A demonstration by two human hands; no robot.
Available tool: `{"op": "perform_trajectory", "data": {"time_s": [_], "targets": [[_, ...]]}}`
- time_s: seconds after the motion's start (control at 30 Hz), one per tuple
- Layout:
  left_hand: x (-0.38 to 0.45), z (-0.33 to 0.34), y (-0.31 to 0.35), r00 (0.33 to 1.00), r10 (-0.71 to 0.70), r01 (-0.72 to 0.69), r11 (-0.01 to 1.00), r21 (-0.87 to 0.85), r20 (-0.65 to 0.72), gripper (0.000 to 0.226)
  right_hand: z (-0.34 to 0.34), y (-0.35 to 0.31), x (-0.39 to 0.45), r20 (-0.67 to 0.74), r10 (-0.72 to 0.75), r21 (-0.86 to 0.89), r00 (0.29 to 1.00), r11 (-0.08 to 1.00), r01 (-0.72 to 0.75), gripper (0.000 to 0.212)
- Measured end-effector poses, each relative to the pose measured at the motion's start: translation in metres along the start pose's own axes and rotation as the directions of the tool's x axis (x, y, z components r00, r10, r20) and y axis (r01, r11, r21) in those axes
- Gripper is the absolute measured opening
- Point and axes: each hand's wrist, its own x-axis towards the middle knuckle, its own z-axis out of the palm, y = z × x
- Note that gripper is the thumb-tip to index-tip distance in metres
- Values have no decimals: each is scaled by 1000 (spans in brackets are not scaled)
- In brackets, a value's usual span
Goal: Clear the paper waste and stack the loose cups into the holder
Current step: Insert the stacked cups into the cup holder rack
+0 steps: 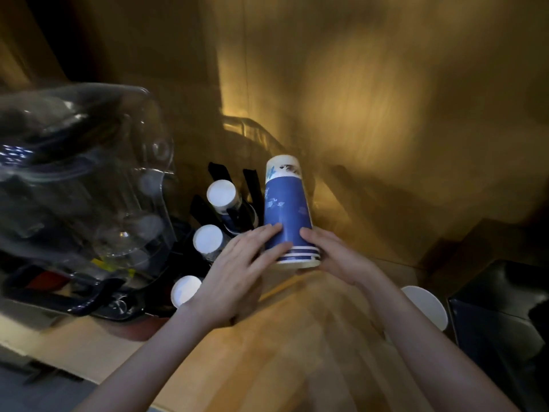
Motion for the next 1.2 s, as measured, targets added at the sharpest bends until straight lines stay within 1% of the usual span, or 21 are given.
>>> {"op": "perform_trajectory", "data": {"time_s": [0.07, 0.13, 0.2, 0.23, 0.3, 0.4, 0.47, 0.53, 0.6, 0.67, 0.8, 0.87, 1.0, 1.13, 1.2], "targets": [[-8, -11, -10, 987, -156, 153, 985, -85, -26, 52, 15, -12, 10, -65, -95, -64, 993, 994, 91, 71], [-11, -22, -20, 951, -299, 285, 945, -162, -75, 50, 29, -27, 20, -132, -207, -137, 969, 972, 189, 70], [-6, -36, -31, 901, -421, 387, 889, -246, -104, 44, 44, -41, 30, -158, -297, -182, 942, 946, 268, 67], [-1, -43, -37, 879, -463, 420, 864, -278, -112, 41, 50, -47, 36, -167, -336, -204, 927, 932, 301, 68], [13, -57, -50, 848, -513, 445, 826, -347, -134, 40, 62, -56, 49, -191, -418, -289, 888, 888, 356, 78], [37, -79, -64, 798, -587, 473, 749, -464, -134, 51, 78, -64, 66, -200, -499, -456, 844, 809, 370, 95], [50, -89, -69, 784, -610, 487, 719, -496, -115, 58, 86, -66, 74, -176, -540, -530, 823, 757, 383, 98], [62, -98, -71, 773, -619, 476, 710, -519, -140, 65, 94, -66, 81, -160, -563, -549, 811, 733, 401, 97], [70, -105, -73, 753, -624, 462, 728, -507, -210, 68, 99, -63, 88, -179, -540, -535, 823, 755, 379, 94], [75, -109, -75, 742, -613, 463, 761, -455, -271, 71, 101, -58, 97, -199, -503, -506, 841, 788, 351, 91], [79, -110, -81, 736, -599, 498, 794, -348, -315, 69, 102, -49, 111, -182, -486, -508, 855, 791, 341, 91], [79, -110, -86, 727, -611, 515, 787, -339, -314, 66, 103, -47, 115, -170, -481, -505, 860, 792, 343, 91], [78, -111, -94, 711, -639, 529, 761, -376, -292, 64, 103, -46, 123, -181, -475, -509, 861, 794, 331, 90], [79, -107, -99, 706, -653, 542, 747, -386, -274, 65, 98, -48, 130, -185, -471, -554, 862, 775, 304, 89], [79, -101, -101, 703, -664, 550, 734, -397, -255, 65, 94, -47, 131, -193, -493, -586, 849, 752, 303, 90]]}}
